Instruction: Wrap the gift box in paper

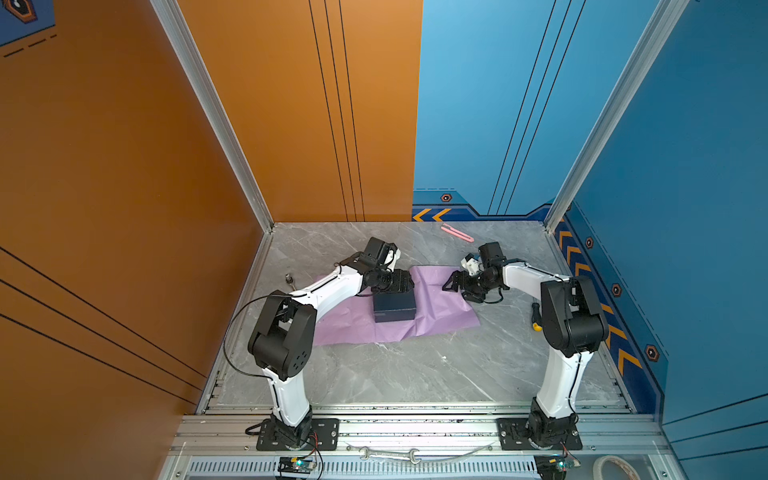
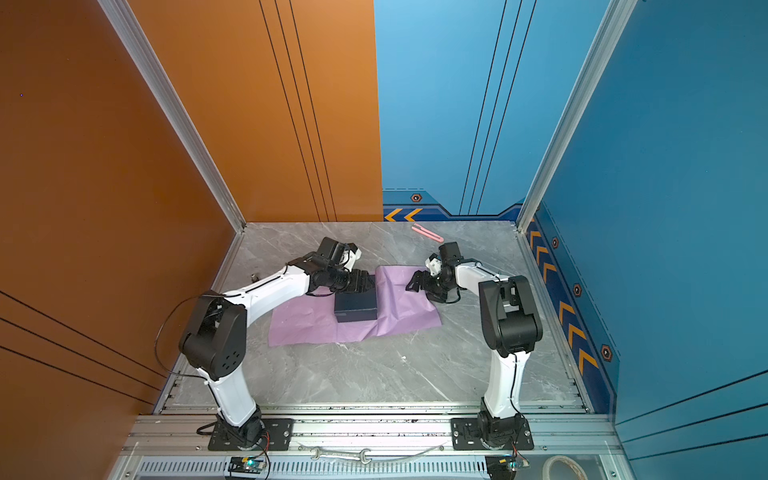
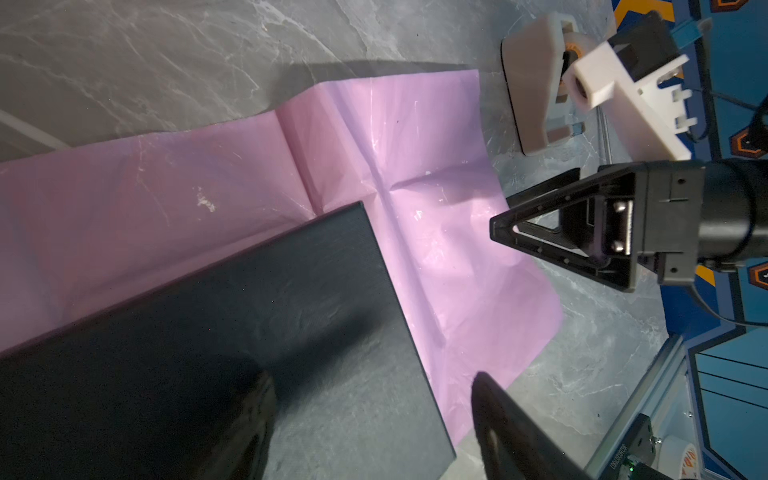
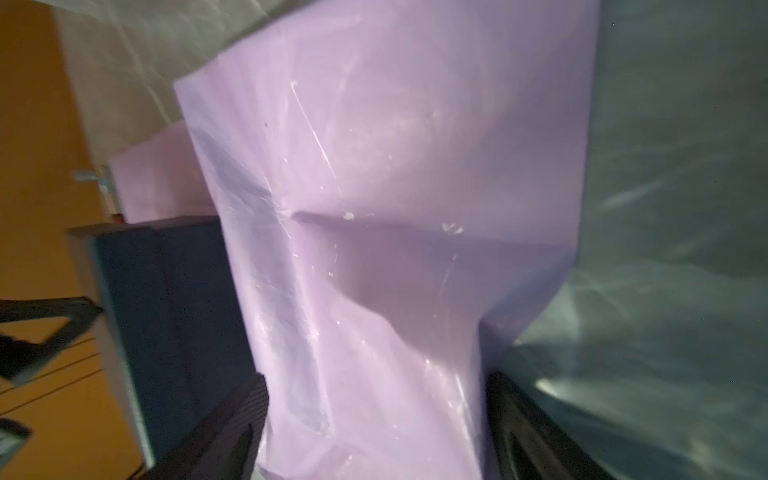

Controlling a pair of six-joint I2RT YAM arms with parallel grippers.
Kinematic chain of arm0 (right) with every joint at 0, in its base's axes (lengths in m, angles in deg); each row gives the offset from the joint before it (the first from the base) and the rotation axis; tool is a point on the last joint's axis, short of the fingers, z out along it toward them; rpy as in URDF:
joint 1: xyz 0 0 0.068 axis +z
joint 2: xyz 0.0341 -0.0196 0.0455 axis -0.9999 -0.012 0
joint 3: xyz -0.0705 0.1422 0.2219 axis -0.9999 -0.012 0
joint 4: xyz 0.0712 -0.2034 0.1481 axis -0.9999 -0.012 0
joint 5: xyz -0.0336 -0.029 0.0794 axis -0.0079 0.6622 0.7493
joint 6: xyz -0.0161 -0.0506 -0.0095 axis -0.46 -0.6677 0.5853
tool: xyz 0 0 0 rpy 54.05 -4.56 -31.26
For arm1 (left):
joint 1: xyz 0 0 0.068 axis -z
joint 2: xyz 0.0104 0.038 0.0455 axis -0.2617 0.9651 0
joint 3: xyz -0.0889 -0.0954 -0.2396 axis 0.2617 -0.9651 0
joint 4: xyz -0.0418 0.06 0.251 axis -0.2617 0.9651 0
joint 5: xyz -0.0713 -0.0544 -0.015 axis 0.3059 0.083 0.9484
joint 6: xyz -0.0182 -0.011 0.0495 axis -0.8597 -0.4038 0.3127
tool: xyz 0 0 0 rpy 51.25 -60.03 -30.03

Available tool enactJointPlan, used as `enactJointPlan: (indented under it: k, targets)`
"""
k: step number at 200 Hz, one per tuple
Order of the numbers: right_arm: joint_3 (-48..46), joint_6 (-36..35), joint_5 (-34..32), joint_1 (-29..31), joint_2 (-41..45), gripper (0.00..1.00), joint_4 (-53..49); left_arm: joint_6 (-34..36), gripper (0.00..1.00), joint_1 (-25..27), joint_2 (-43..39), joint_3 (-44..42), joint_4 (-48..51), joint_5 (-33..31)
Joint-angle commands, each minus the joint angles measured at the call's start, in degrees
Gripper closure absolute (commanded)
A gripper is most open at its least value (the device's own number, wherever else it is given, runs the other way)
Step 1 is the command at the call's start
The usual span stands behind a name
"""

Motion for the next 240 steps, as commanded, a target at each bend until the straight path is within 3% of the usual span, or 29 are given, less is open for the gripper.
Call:
enactJointPlan:
  k: [1, 38, 90, 132, 156, 181, 240]
  targets:
    - [-2.91, 8.17, 10.61, -1.68, -2.30, 0.15, 14.03, 0.33, 0.24, 0.52, 2.28, -2.60, 2.95, -1.25]
    - [-1.28, 14.28, 15.25, -2.53, -5.73, 0.15, 23.93, 0.31, 0.24, 0.58, 1.94, -2.70, 2.68, -1.75]
    - [4.14, 13.40, 18.26, -3.49, -10.42, 0.15, 24.09, 0.30, 0.24, 0.53, 2.27, -2.12, 2.46, -1.61]
    - [6.31, 7.46, 18.50, -3.77, -10.34, 0.17, 14.10, 0.16, 0.24, 0.40, 2.28, -2.14, 2.41, -1.95]
    - [4.58, 0.83, 15.79, -4.58, -6.84, 0.19, 3.44, 0.29, 0.24, 0.34, 2.45, -2.00, 2.45, -1.92]
    - [-0.16, -1.09, 14.70, -6.57, -1.29, 0.21, 0.38, 0.26, 0.24, 0.34, 2.46, -1.85, 2.46, -1.78]
    - [-6.35, -0.80, 16.26, -8.70, 2.99, 0.45, 1.78, 0.24, 0.24, 0.48, 2.19, -2.00, 2.59, -1.91]
